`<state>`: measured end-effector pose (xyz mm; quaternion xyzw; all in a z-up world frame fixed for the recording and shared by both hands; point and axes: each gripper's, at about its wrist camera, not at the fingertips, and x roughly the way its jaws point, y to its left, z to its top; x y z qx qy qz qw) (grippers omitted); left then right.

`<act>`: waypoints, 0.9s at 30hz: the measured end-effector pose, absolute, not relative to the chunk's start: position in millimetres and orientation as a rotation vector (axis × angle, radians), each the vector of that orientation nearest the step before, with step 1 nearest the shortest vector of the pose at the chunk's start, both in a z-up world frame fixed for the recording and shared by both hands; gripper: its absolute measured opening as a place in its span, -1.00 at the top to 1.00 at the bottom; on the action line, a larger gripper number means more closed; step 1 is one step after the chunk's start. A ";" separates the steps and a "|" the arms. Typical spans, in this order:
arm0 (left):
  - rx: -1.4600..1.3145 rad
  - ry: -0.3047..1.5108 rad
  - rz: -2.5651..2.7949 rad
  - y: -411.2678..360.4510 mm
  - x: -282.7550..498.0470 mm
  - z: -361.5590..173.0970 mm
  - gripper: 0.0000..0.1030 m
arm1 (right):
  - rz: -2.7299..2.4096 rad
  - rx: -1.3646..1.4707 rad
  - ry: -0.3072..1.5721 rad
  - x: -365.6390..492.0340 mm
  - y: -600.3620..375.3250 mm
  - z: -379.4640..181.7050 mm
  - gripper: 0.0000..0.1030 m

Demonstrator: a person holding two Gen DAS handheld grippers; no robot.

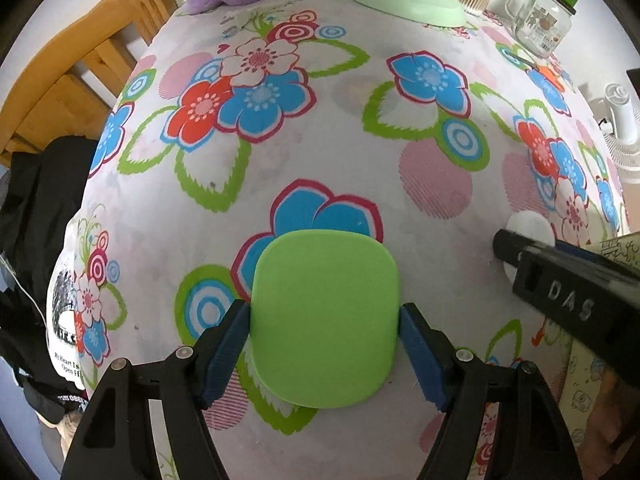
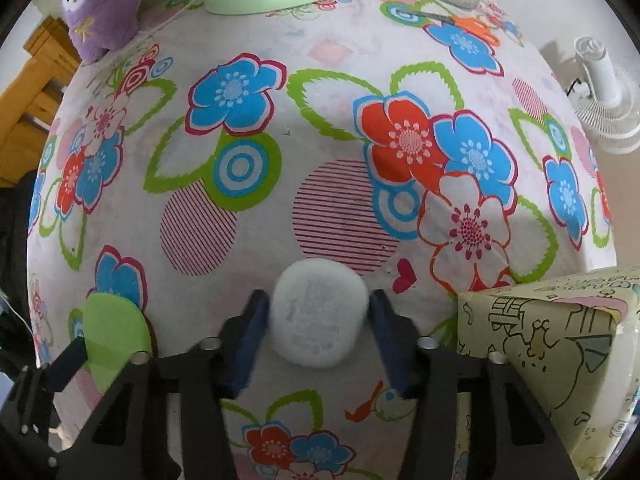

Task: Organize rigid objects
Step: 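Grasp the green case with the left tool while the right tool grasps the white earbud case, then lift and carry the green case and white earbud case toward the basket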

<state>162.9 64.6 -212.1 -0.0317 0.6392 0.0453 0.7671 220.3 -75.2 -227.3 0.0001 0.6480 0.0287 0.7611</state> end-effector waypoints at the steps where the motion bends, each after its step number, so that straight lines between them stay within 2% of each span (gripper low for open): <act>1: -0.069 1.386 0.092 64.6 164.8 -211.2 -0.49 | 0.067 -0.007 1.407 220.3 -74.0 -226.9 -0.03; 9: -0.017 1.377 0.063 61.1 166.9 -200.6 -0.49 | 0.126 -0.028 1.394 196.0 -60.7 -225.7 -0.02; 27: 0.066 1.342 -0.045 71.6 97.0 -184.3 -0.49 | 0.069 0.002 1.357 131.0 -58.4 -199.5 -0.02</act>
